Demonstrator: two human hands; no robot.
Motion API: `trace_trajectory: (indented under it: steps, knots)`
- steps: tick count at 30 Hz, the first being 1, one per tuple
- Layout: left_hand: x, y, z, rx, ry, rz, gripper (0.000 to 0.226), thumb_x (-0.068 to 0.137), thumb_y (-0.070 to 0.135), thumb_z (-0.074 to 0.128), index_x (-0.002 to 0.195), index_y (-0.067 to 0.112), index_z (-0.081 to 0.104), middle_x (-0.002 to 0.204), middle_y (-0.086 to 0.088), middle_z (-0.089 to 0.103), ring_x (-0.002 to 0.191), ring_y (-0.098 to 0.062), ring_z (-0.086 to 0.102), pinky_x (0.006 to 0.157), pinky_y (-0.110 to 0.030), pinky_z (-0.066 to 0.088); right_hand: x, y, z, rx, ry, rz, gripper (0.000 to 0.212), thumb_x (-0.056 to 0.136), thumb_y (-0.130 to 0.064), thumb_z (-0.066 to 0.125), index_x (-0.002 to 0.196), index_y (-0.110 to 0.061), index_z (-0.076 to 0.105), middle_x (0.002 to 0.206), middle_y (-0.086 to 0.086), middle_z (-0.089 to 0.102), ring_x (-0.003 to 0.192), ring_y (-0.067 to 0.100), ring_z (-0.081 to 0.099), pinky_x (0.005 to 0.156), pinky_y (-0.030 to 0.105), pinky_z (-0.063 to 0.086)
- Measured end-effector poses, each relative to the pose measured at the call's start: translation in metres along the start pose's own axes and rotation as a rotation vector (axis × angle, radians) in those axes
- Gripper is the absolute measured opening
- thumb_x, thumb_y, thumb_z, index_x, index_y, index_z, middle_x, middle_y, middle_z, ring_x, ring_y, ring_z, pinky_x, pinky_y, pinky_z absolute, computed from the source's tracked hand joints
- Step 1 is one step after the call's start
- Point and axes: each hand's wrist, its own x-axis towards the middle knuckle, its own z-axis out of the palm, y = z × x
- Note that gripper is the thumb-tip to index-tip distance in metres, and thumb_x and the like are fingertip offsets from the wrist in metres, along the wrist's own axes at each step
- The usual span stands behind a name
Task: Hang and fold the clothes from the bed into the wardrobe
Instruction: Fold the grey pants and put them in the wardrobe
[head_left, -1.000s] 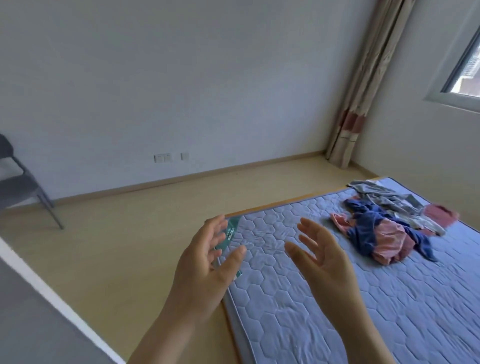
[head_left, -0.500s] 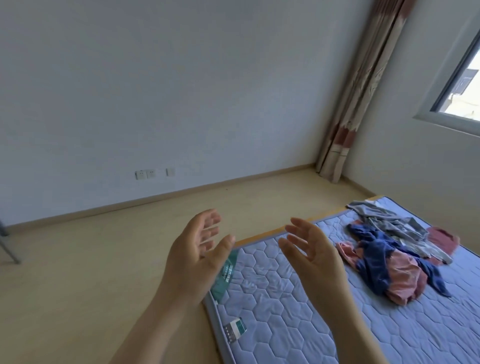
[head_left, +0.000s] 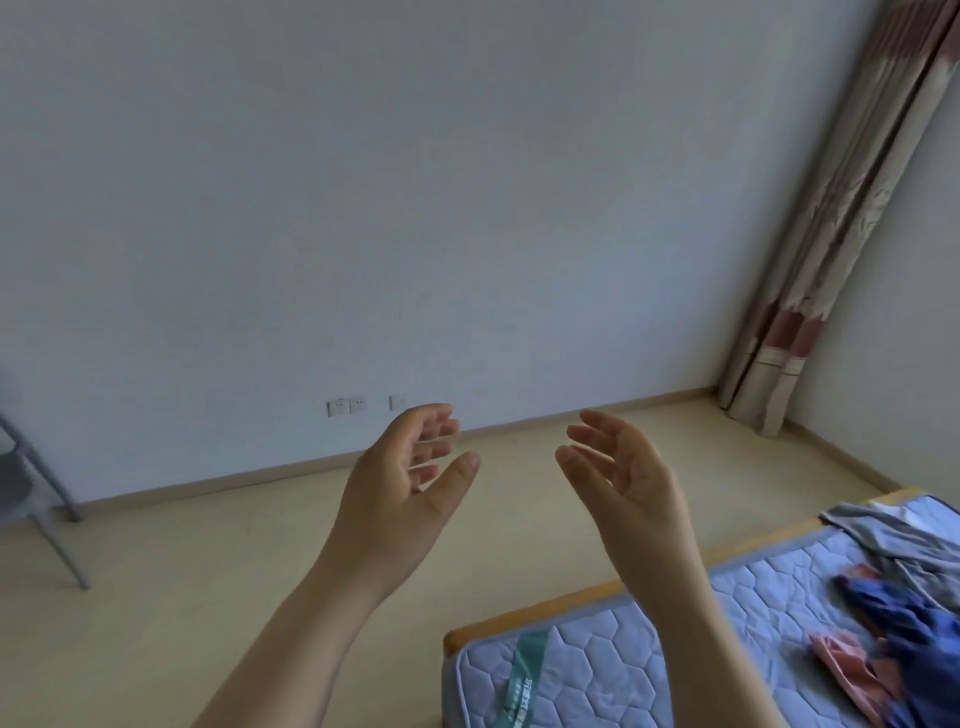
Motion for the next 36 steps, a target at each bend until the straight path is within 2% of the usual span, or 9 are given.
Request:
trace_trajectory:
  steps: [8,12,16,19,25,32,36]
  knots:
    - [0.126,-0.028,-0.010,0.017,0.056,0.024,0.035,0.087,0.031,0.067,0.119,0.038,0.056,0.110,0.031,0.061,0.105,0.010,0.059,0.077,-0.005,0.047,0.133,0.019,0.054,-0.004,-0.053,-0.049,0.037,0.087,-0.031,0.068,0.122,-0.034,0.056,0.114,-0.018,0.065,0.104,-0.006,0.061,0.078,0.011,0.051]
    - [0.186,-0.051,-0.015,0.016,0.046,0.047,0.039,0.087,0.033,0.066,0.124,0.036,0.055,0.113,0.029,0.062,0.105,0.010,0.058,0.081,-0.012,0.049,0.190,0.030,0.082,-0.022,-0.035,-0.080,0.036,0.087,-0.032,0.068,0.122,-0.035,0.057,0.114,-0.019,0.065,0.104,-0.007,0.061,0.078,0.012,0.050]
    - [0.251,-0.084,-0.023,-0.006,-0.006,0.077,0.039,0.087,0.033,0.066,0.124,0.035,0.055,0.115,0.026,0.062,0.104,0.011,0.058,0.078,-0.005,0.048,0.240,0.051,0.112,-0.051,0.022,-0.086,0.037,0.087,-0.034,0.068,0.122,-0.036,0.057,0.113,-0.021,0.065,0.105,-0.006,0.062,0.080,0.016,0.050]
    - [0.305,-0.103,-0.029,-0.037,-0.075,0.093,0.037,0.088,0.032,0.066,0.123,0.034,0.055,0.115,0.025,0.063,0.104,0.011,0.058,0.077,-0.002,0.045,0.276,0.063,0.133,-0.068,0.091,-0.066,0.037,0.087,-0.033,0.068,0.123,-0.036,0.057,0.114,-0.019,0.065,0.104,-0.006,0.062,0.079,0.015,0.051]
    - [0.403,-0.129,-0.018,-0.102,-0.247,0.138,0.034,0.087,0.029,0.066,0.119,0.036,0.056,0.113,0.024,0.064,0.103,0.010,0.059,0.079,-0.003,0.045,0.340,0.080,0.153,-0.119,0.277,-0.031,0.037,0.086,-0.031,0.069,0.121,-0.034,0.058,0.112,-0.015,0.067,0.104,0.000,0.064,0.086,0.025,0.052]
    - [0.473,-0.158,0.047,-0.178,-0.463,0.146,0.035,0.087,0.028,0.067,0.120,0.034,0.056,0.112,0.020,0.065,0.101,0.008,0.060,0.080,-0.005,0.047,0.384,0.118,0.125,-0.236,0.460,0.014,0.038,0.085,-0.031,0.069,0.121,-0.031,0.057,0.112,-0.010,0.067,0.101,0.002,0.066,0.081,0.022,0.054]
    - [0.506,-0.162,0.096,-0.173,-0.585,0.192,0.030,0.086,0.032,0.065,0.114,0.040,0.055,0.110,0.020,0.064,0.100,0.006,0.060,0.080,-0.005,0.046,0.406,0.139,0.095,-0.286,0.562,0.031,0.043,0.082,-0.039,0.068,0.122,-0.028,0.057,0.111,-0.013,0.067,0.100,0.000,0.065,0.080,0.020,0.055]
